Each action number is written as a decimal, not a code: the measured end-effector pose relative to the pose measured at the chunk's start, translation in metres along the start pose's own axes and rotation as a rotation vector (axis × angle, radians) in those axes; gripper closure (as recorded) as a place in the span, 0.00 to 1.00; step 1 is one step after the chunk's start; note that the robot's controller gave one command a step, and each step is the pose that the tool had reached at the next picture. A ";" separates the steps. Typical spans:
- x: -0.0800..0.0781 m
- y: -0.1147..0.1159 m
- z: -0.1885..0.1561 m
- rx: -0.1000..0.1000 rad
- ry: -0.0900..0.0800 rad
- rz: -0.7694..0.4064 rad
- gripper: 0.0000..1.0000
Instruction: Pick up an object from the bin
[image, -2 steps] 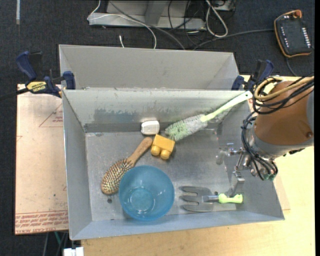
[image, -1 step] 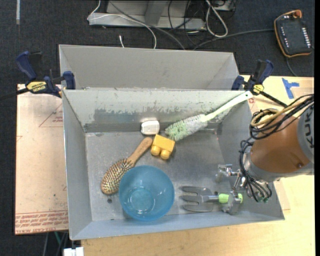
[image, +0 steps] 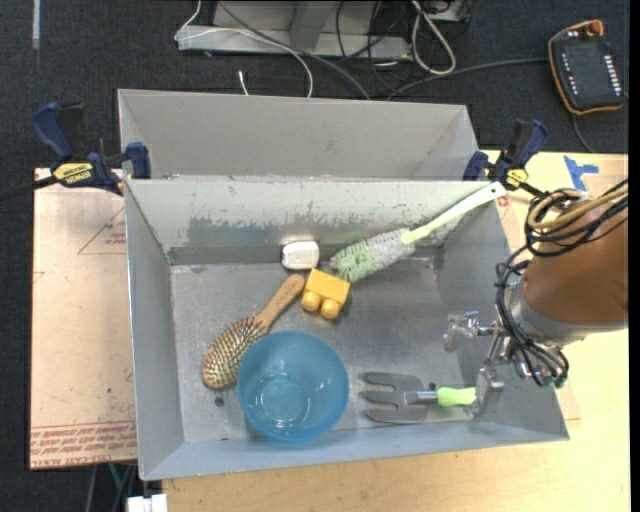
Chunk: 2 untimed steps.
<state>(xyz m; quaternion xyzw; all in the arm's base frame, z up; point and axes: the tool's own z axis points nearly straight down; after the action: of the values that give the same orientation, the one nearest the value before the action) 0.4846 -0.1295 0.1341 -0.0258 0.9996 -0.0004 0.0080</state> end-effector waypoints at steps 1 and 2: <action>0.001 0.000 0.056 -0.001 -0.001 0.074 0.00; -0.001 0.004 0.062 0.002 -0.016 0.117 0.00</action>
Offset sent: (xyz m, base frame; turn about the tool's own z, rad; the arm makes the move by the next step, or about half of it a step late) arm -0.0018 0.0036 -0.0641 0.1182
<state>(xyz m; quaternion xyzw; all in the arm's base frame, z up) 0.4862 -0.1257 0.0719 0.0326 0.9993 -0.0007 0.0158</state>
